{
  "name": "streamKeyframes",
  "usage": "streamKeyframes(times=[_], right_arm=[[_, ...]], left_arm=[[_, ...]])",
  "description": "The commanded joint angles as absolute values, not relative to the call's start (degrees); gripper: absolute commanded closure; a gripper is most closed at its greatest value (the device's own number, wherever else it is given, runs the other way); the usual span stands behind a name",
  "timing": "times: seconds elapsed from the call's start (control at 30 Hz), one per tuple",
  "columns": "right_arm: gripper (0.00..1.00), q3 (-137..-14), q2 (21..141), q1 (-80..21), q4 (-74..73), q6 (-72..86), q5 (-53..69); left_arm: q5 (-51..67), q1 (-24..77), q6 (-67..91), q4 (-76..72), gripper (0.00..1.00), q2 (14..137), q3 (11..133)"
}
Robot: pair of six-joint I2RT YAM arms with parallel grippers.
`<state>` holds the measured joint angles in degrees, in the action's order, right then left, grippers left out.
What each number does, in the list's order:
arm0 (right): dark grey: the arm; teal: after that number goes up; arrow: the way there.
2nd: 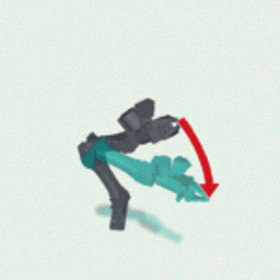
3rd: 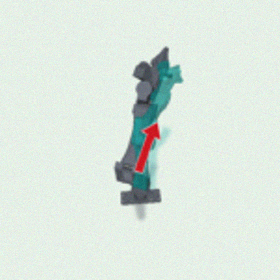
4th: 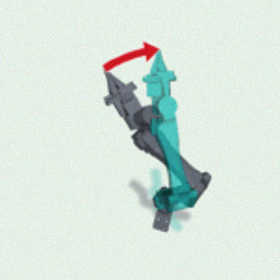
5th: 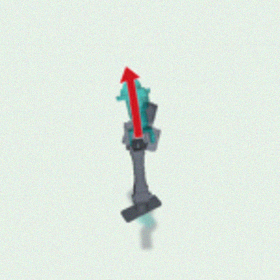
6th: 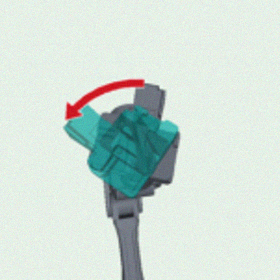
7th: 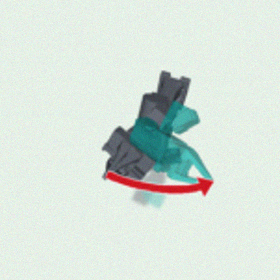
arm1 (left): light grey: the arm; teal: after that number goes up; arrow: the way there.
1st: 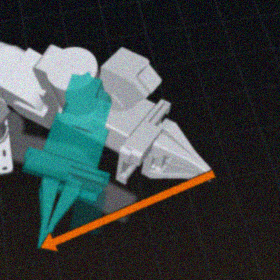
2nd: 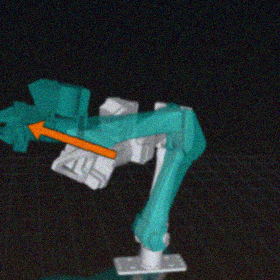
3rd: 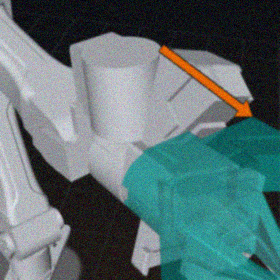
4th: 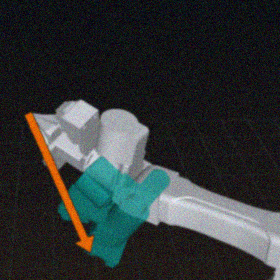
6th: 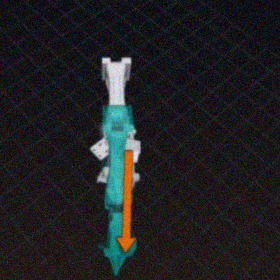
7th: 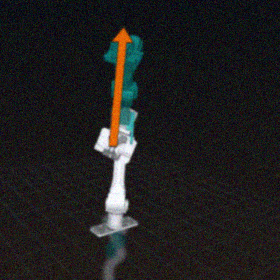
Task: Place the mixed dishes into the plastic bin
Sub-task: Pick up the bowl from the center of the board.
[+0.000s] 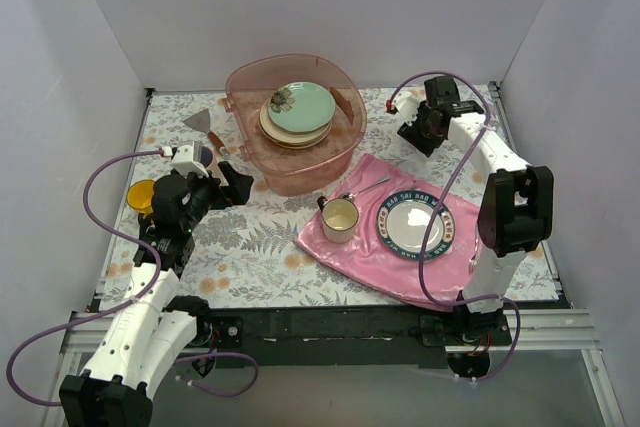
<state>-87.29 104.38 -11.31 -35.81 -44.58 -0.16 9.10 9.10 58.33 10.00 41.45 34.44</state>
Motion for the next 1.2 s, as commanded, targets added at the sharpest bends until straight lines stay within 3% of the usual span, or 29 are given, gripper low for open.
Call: streamKeyframes(times=[0.0, 0.5, 1.17], right_arm=[[0.43, -91.1, 106.7, -11.7, -33.5, -45.8, -3.0], [0.68, -91.4, 111.6, -11.9, -30.5, -49.2, -6.4], [0.6, -90.9, 113.5, -12.3, -27.2, -50.7, -8.0]], left_arm=[[8.3, 8.9, 57.8, 10.0, 0.02, 40.9, 35.1], [8.1, 8.9, 57.8, 10.0, 0.02, 40.8, 35.1], [8.0, 8.9, 57.7, 10.1, 0.02, 41.0, 35.0]])
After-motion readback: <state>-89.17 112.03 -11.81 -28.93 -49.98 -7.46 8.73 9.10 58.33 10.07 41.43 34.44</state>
